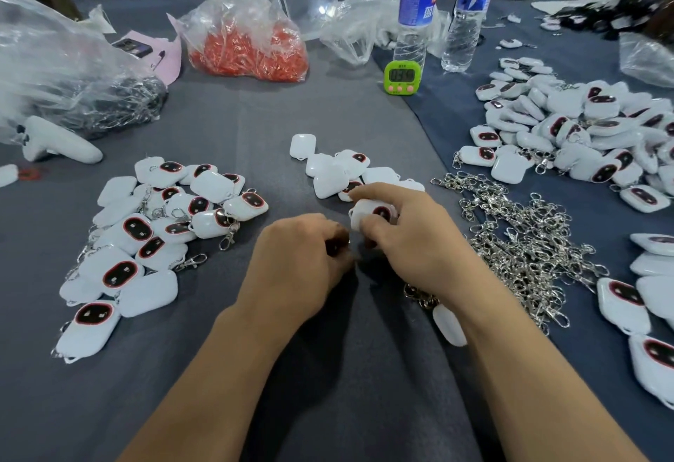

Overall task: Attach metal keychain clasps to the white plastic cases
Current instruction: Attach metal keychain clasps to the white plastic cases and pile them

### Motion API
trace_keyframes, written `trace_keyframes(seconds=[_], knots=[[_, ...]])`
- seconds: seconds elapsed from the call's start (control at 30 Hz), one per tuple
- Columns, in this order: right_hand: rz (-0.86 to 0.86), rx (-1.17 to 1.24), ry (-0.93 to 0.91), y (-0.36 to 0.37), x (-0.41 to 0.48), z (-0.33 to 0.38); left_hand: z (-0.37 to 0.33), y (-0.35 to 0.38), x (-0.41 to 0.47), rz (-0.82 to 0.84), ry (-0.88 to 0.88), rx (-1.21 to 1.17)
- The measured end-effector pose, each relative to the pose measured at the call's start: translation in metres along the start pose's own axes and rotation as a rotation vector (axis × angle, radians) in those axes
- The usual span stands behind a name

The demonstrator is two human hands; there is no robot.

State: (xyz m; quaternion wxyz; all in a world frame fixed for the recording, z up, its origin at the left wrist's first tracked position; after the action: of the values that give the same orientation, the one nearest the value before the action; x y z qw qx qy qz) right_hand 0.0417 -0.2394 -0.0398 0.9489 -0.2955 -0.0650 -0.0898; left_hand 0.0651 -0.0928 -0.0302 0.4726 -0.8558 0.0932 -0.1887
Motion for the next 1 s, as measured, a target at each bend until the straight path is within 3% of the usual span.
trace_keyframes(seconds=[0.23, 0.47, 0.77, 1.0], knots=[[-0.06, 0.021, 0.009, -0.003, 0.001, -0.003, 0.014, 0.005, 0.006, 0.101, -0.098, -0.201], [-0.015, 0.1, 0.037, -0.001, 0.004, -0.011, 0.018, 0.009, 0.007, 0.126, -0.125, -0.261], [0.024, -0.073, -0.021, -0.004, 0.003, 0.0, 0.003, 0.004, 0.0, 0.035, -0.004, -0.061], [0.028, 0.01, 0.056, -0.003, 0.003, -0.007, -0.01, -0.002, -0.007, -0.133, 0.127, 0.115]])
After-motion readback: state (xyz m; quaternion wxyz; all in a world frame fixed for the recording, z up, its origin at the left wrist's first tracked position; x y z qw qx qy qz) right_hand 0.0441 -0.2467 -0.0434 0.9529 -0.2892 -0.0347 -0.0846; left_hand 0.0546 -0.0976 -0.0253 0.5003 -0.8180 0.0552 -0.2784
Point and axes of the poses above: each hand's wrist, its own x-axis towards the middle knuckle, its own y-axis out of the palm, z = x × y, the point moved 7 cm from there along x, towards the middle knuckle, and after that the axes turned 10 degrees about -y, right-handed, at the moved point
